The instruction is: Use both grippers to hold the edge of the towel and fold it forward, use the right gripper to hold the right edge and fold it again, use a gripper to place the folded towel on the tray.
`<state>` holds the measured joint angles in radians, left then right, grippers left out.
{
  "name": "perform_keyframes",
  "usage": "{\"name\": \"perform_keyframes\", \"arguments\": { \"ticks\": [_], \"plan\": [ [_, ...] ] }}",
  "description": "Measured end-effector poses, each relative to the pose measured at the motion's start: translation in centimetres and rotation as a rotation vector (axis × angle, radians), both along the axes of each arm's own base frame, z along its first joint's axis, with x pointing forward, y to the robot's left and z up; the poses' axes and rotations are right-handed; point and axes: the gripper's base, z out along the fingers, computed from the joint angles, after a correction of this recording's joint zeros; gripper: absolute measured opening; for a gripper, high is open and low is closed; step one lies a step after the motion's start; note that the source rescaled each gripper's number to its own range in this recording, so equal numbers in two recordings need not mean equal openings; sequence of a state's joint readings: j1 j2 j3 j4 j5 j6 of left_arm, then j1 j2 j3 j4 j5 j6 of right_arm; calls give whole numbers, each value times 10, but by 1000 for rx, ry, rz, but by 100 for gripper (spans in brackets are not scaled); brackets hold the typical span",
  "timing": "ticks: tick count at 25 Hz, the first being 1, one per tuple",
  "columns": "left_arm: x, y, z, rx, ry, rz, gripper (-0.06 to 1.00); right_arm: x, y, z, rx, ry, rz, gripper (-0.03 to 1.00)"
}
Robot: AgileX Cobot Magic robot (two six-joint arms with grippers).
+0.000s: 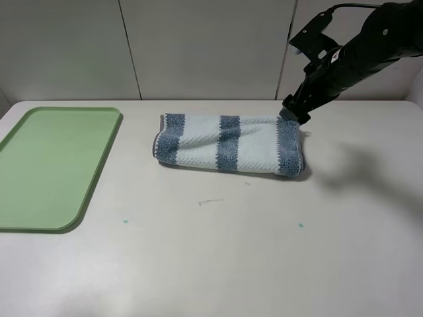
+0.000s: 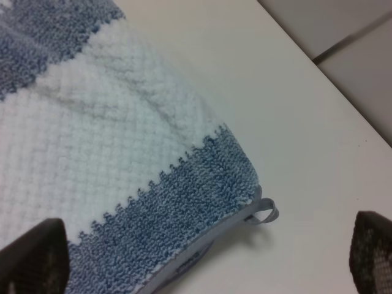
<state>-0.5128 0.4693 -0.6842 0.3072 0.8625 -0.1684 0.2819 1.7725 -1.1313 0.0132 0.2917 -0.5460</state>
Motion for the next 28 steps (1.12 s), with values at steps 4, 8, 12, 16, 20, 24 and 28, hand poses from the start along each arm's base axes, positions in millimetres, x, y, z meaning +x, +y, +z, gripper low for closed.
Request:
{"name": "perform_keyframes", "arguments": {
  "ticks": [4,8,12,16,20,24,28],
  "plan": [
    [-12,3,-17,-33,38,-7,100,0,0,0,0,0,0,100],
    [-24,7,-30,-55,85,-7,100,0,0,0,0,1,0,100],
    [-37,13,-41,-59,131,1,100,0,0,0,0,1,0,100],
    [-46,16,-56,-69,160,-1,100,0,0,0,0,1,0,100],
    [-51,15,-59,-87,164,-36,100,0,0,0,0,1,0,100],
    [-52,13,-59,-98,173,-67,100,0,0,0,0,1,0,100],
    [-52,13,-59,-100,173,-68,100,0,0,0,0,1,0,100]
  ]
}}
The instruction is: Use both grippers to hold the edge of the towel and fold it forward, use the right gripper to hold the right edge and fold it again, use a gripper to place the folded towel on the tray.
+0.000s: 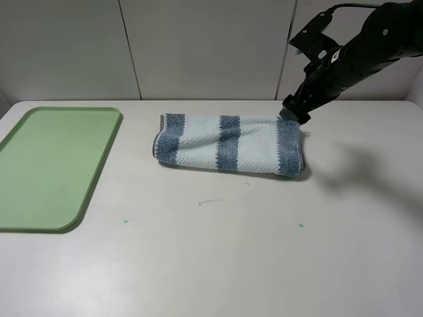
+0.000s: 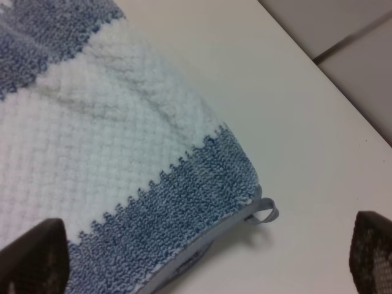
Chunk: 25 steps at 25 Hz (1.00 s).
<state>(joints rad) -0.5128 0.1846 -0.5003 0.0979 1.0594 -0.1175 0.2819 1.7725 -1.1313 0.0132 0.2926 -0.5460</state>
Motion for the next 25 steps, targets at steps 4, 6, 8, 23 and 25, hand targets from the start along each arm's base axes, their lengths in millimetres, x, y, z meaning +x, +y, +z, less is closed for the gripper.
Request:
{"name": "perform_keyframes", "arguments": {
  "ticks": [4,6,8,23,25],
  "plan": [
    [0,1,-1,-1,2,59,100,0,0,0,0,0,0,100],
    [0,2,-1,-1,4,129,100,0,0,0,0,0,0,100],
    [0,3,-1,-6,4,204,100,0,0,0,0,0,0,100],
    [-29,6,0,-95,-174,397,100,0,0,0,13,4,-14,100],
    [-29,5,0,-96,-174,396,100,0,0,0,24,7,-26,100]
  ]
}}
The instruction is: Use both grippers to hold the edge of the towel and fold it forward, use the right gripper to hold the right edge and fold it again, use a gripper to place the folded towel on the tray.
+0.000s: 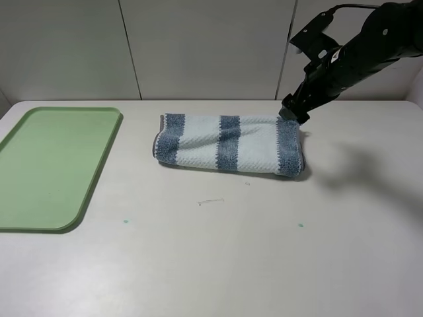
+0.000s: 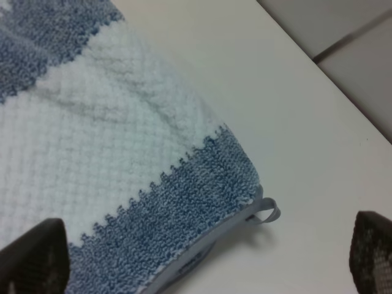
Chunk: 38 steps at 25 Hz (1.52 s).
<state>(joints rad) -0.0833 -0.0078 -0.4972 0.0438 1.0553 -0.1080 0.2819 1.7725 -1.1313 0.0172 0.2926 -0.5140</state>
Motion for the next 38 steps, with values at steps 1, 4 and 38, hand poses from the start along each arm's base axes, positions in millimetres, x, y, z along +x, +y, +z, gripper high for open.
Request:
{"name": "perform_keyframes", "arguments": {
  "ticks": [1,4,38],
  "plan": [
    [0,0,0,-1,0,-1,100,0,0,0,8,2,-9,100],
    [0,0,0,-1,0,-1,100,0,0,0,32,10,-38,100],
    [0,0,0,-1,0,-1,100,20,-44,-69,478,304,-737,100]
  ]
}}
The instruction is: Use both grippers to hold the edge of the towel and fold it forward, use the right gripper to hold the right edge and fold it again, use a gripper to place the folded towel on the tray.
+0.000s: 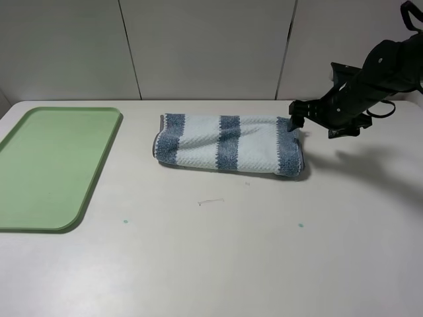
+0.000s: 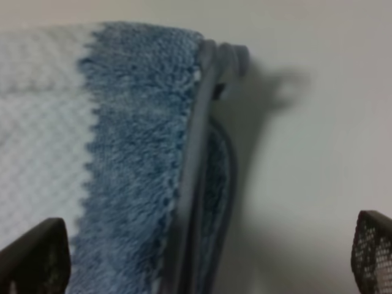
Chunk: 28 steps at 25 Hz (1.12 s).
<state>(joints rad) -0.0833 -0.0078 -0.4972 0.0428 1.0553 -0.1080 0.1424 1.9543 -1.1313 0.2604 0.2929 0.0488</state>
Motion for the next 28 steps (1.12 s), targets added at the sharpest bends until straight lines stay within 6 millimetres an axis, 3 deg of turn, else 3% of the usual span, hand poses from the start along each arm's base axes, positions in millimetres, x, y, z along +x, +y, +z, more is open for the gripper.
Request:
{"name": "perform_keyframes", "arguments": {
  "ticks": [15,28],
  "plan": [
    [0,0,0,1,0,-1,100,1,12,-43,37,88,-38,100],
    [0,0,0,0,0,-1,100,3,20,-47,57,82,-48,100]
  ]
}}
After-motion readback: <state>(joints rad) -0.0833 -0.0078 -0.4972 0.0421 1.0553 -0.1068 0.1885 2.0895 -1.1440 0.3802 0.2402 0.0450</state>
